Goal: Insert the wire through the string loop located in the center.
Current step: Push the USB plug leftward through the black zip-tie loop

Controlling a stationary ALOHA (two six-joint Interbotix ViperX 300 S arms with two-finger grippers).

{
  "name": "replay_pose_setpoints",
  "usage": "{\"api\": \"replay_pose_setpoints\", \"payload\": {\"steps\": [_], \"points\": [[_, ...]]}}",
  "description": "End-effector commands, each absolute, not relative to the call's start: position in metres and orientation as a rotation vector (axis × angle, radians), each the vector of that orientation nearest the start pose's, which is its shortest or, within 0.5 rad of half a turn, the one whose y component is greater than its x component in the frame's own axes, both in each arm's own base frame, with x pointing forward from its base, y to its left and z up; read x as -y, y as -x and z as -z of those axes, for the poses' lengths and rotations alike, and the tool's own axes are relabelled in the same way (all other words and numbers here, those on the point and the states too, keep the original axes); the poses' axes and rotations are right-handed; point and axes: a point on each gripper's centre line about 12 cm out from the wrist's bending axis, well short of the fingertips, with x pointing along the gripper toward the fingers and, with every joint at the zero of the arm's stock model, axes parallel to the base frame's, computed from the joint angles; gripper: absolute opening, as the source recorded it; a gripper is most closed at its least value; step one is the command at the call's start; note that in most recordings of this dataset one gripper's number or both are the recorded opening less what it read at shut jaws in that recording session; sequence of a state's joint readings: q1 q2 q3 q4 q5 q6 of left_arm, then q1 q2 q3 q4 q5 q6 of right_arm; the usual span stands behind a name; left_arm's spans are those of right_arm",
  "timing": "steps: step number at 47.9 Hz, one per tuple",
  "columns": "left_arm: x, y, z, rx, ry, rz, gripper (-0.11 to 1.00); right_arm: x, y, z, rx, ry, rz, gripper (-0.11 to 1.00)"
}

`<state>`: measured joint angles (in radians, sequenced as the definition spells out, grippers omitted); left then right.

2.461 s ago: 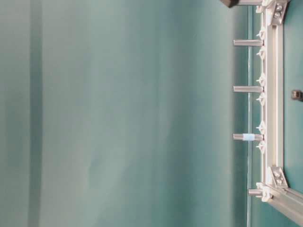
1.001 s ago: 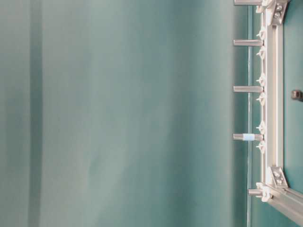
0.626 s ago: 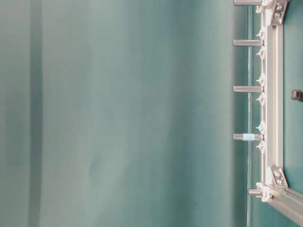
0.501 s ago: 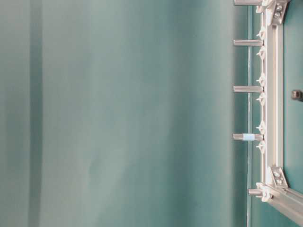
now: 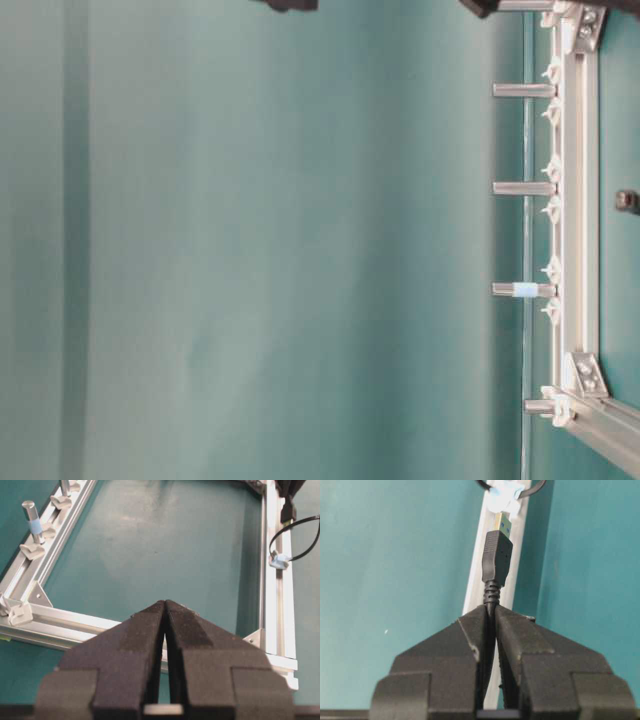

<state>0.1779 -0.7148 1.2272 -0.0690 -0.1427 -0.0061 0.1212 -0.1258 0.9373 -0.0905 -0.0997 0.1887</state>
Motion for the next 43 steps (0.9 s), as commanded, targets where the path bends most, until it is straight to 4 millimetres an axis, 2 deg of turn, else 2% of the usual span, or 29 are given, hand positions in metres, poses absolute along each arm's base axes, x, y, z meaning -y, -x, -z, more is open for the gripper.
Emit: {"api": "replay_pose_setpoints", "payload": {"steps": [1, 26, 33, 43], "points": [[-0.040, -0.221, -0.211, -0.338, 0.100, -0.195, 0.05, -0.040, -0.327, -0.147, -0.679, -0.060, -0.089, 0.08], [-0.037, -0.221, -0.209, -0.342, 0.098, -0.180, 0.05, -0.041, -0.377, -0.145, -0.648, -0.064, -0.082, 0.08], [-0.034, -0.221, -0.209, -0.345, 0.096, -0.167, 0.05, -0.041, -0.385, -0.145, -0.642, -0.064, -0.080, 0.08], [-0.032, -0.220, -0.208, -0.347, 0.093, -0.159, 0.05, -0.041, -0.387, -0.145, -0.642, -0.065, -0.080, 0.09]]}}
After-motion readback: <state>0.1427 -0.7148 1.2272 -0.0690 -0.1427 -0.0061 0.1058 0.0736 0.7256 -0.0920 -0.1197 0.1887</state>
